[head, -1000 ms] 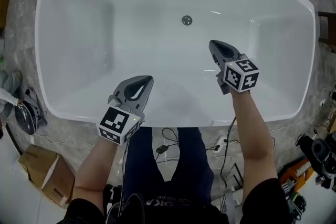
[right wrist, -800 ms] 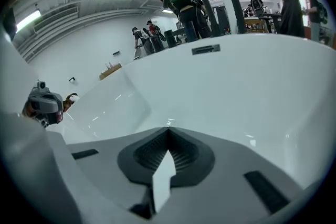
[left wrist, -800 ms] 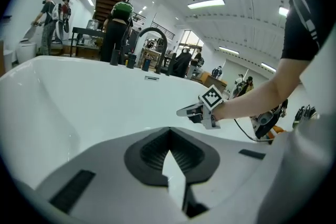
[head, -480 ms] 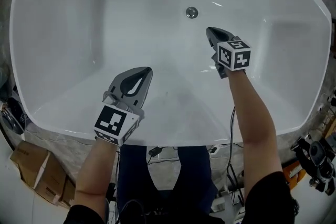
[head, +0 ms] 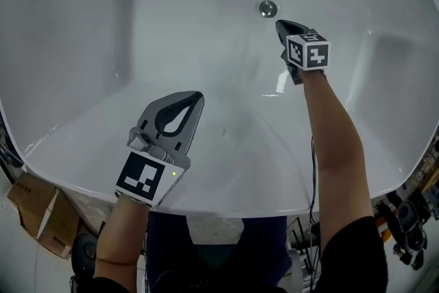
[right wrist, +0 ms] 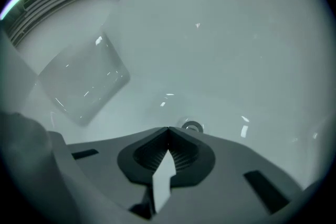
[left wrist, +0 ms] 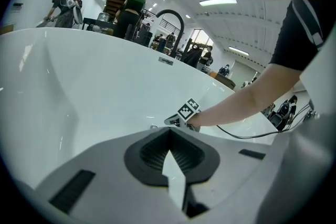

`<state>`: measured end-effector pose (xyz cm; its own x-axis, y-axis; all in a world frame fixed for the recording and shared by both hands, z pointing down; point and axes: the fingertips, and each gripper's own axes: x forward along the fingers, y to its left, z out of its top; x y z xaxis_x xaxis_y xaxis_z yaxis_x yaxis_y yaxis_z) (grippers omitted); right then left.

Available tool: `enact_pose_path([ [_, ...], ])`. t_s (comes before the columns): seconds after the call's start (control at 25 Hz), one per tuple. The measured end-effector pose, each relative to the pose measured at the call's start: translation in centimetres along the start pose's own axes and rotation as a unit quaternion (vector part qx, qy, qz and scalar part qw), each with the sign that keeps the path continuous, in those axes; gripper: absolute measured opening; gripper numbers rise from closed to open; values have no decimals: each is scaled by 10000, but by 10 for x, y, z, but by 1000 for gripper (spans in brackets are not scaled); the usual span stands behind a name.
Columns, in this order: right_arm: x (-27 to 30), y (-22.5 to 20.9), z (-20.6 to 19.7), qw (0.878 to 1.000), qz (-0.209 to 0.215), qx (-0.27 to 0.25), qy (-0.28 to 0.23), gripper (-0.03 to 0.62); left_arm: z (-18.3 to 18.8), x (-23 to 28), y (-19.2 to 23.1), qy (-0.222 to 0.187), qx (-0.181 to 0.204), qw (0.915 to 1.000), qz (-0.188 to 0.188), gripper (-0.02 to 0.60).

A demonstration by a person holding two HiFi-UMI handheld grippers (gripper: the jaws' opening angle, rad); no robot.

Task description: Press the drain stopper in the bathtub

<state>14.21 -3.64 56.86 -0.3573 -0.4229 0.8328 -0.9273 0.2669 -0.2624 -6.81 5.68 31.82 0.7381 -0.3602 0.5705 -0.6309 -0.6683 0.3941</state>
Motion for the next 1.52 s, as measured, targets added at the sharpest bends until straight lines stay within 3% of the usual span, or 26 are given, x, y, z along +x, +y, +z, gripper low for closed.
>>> enact_pose_path([
  [0.24, 59, -27, -18, 9995, -79, 133, 283, 12, -18, 19, 3, 249, -235, 9994, 81, 6],
  [0.56, 96, -46, -24, 9991, -205, 258, 253, 11, -31, 25, 4, 543, -482, 9973, 64, 6],
  [0.92, 128, -59, -26, 9983, -362, 176, 411, 11, -26, 29, -4, 579, -556, 9964, -268, 6],
  [1.12, 136, -56, -42, 9958, -469, 94, 786, 12, -28, 29, -3, 613, -479, 9966, -261, 6],
  [1.52, 138, -66, -29, 9959, -431, 260, 755, 12, -23, 28, -3, 556, -638, 9961, -230, 6],
])
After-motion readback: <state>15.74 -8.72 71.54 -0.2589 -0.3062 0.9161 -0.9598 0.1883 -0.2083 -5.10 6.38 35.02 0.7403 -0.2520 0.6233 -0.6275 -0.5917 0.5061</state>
